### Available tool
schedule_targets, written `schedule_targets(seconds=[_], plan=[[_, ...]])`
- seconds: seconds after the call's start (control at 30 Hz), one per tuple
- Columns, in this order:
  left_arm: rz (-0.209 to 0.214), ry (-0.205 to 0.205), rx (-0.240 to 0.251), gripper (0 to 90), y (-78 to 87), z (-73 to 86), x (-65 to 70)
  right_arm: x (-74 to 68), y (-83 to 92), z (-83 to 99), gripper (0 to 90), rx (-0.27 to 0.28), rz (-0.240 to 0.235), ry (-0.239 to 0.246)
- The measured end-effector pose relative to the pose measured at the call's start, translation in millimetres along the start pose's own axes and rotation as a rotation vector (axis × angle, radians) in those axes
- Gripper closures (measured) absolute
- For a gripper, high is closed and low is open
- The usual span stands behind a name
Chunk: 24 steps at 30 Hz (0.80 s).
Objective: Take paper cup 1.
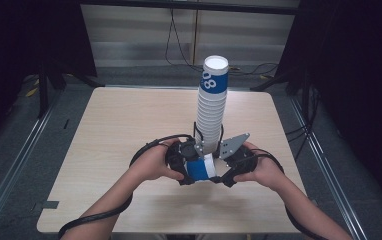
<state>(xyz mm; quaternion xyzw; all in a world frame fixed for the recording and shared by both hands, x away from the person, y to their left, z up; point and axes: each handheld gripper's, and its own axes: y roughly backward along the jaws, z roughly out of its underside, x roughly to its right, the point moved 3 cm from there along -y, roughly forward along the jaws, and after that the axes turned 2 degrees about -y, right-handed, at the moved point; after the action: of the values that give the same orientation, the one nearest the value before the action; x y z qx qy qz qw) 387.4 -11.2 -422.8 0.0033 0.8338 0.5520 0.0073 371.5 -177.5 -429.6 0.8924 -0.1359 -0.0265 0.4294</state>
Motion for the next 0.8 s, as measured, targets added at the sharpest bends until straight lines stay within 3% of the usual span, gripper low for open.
schedule_targets(seconds=[0.07,0.1,0.13,0.23,0.27,0.3,0.53,0.7,0.8], plan=[[0.006,0.013,0.000,26.8,-1.3,0.7,-0.8,-0.4,-0.5,-0.8,19.6,-0.006,0.000,0.003],[0.011,-0.006,-0.002,27.0,-1.5,0.8,-2.5,-0.5,-1.0,-0.9,19.6,-0.010,-0.002,0.004],[0.015,0.020,0.007,27.9,-2.8,1.6,-1.4,-0.6,-1.3,-1.0,19.6,-0.011,-0.001,0.010],[0.019,0.020,0.004,28.7,-3.0,2.0,-1.5,-0.9,-1.9,-1.1,19.5,-0.013,-0.003,0.005],[0.017,-0.005,-0.008,28.7,-2.3,2.4,-3.6,-1.2,-2.0,-1.1,19.5,-0.016,-0.003,0.003],[0.025,0.026,0.000,28.8,-3.7,2.7,-1.5,-1.2,-2.2,-1.2,19.5,-0.018,-0.004,0.003],[0.038,0.041,-0.022,29.2,-7.7,3.4,-1.0,-1.9,-3.6,-4.2,19.5,-0.022,-0.003,0.024],[0.043,0.031,-0.035,29.6,-9.1,3.8,-1.2,-3.2,-4.1,-5.7,19.0,-0.020,-0.007,0.035],[0.056,0.033,-0.011,29.5,-9.0,5.9,-0.4,-3.9,-3.7,-5.9,17.6,-0.008,-0.018,0.038]])
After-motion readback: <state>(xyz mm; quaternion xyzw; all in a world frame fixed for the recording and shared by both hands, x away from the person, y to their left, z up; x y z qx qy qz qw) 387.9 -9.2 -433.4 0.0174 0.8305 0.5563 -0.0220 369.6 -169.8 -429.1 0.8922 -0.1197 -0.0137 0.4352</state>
